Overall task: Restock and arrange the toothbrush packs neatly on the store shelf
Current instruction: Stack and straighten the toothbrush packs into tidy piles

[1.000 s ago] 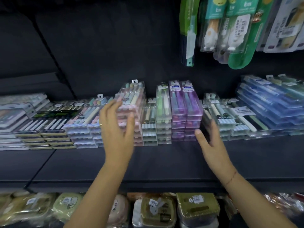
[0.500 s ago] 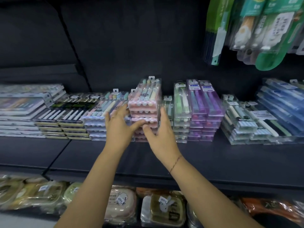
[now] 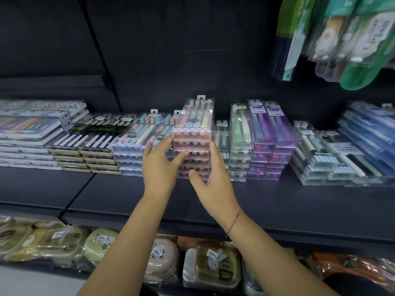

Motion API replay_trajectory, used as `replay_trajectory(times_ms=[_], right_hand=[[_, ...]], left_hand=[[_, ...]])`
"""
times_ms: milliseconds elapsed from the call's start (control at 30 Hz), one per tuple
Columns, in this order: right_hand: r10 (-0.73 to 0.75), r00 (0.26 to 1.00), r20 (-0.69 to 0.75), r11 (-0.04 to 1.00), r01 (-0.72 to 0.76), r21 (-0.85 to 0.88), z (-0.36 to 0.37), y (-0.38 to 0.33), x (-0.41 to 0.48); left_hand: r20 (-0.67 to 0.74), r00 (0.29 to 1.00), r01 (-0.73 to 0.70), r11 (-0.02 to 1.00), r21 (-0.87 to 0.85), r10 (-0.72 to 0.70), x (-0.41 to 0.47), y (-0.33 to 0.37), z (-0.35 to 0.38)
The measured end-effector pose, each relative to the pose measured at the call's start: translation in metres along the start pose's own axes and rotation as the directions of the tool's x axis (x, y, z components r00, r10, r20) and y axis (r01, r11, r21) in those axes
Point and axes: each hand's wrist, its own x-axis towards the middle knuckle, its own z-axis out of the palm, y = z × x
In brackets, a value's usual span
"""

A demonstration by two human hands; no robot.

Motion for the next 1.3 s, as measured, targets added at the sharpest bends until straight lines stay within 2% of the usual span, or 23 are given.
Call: replay_trajectory(times_ms=[167,333,367,433,500,567,600,667,767,800,867,933,1033,1167,1300], right_hand=[[-0.009,1.000,-0.004,1.000,0.009,-0.027,0.000,-0.003,-0.001],[-0.038,0.998,0.040,0.997,0.041,-0.068,-0.009,-0.011,-0.015],[-0.062,0.997,0.050,0.995,0.066,-0.076,-0.017,-0.013,-0.022],[-0.091,0.996,0.021,0.992,0.093,-0.087,-0.042,-0.013,-0.040],[-0.114,0.987,-0.116,0.991,0.104,-0.089,-0.079,-0.005,-0.058],[-0.111,0.946,-0.306,0.990,0.077,-0.121,-0.125,0.013,-0.068],[-0.091,0.916,-0.390,0.990,0.041,-0.135,-0.149,0.024,-0.070],[-0.041,0.871,-0.490,0.986,-0.045,-0.161,-0.189,0.044,-0.069],[-0.071,0.865,-0.496,0.936,-0.113,-0.332,-0.230,0.061,-0.057],[-0.088,0.880,-0.466,0.912,-0.117,-0.393,-0.238,0.062,-0.051],[-0.096,0.925,-0.369,0.859,-0.111,-0.501,-0.253,0.065,-0.034],[-0.020,0.966,-0.257,0.800,-0.139,-0.584,-0.263,0.065,-0.017],[0.084,0.988,-0.128,0.777,-0.145,-0.613,-0.270,0.067,-0.001],[0.042,0.985,-0.169,0.715,-0.148,-0.683,-0.266,0.073,0.001],[-0.026,0.982,-0.188,0.746,-0.106,-0.657,-0.262,0.075,-0.009]], left_hand=[[-0.026,0.996,0.087,0.996,0.002,-0.087,-0.002,-0.002,0.003],[0.034,0.985,0.167,0.986,-0.009,-0.167,-0.009,0.009,0.004],[0.001,0.988,0.153,0.988,-0.034,-0.153,-0.014,0.015,0.004],[-0.136,0.990,0.026,0.998,-0.053,-0.033,-0.033,0.032,0.006],[-0.177,0.976,-0.141,0.987,-0.072,0.126,-0.060,0.052,0.017],[0.008,0.967,-0.251,0.954,-0.163,0.256,-0.088,0.075,0.035],[0.158,0.947,-0.240,0.944,-0.226,0.279,-0.099,0.089,0.045],[0.437,0.872,-0.086,0.948,-0.307,0.220,-0.115,0.117,0.069],[0.674,0.738,0.243,0.926,-0.290,0.017,-0.115,0.149,0.112],[0.706,0.708,0.309,0.911,-0.273,-0.029,-0.111,0.157,0.125],[0.723,0.688,0.352,0.901,-0.256,-0.064,-0.106,0.168,0.145],[0.722,0.688,0.356,0.899,-0.254,-0.068,-0.105,0.174,0.161],[0.710,0.702,0.340,0.899,-0.277,-0.046,-0.111,0.177,0.176],[0.676,0.737,0.262,0.915,-0.306,0.015,-0.119,0.174,0.187],[0.664,0.747,0.260,0.923,-0.285,-0.005,-0.121,0.173,0.189]])
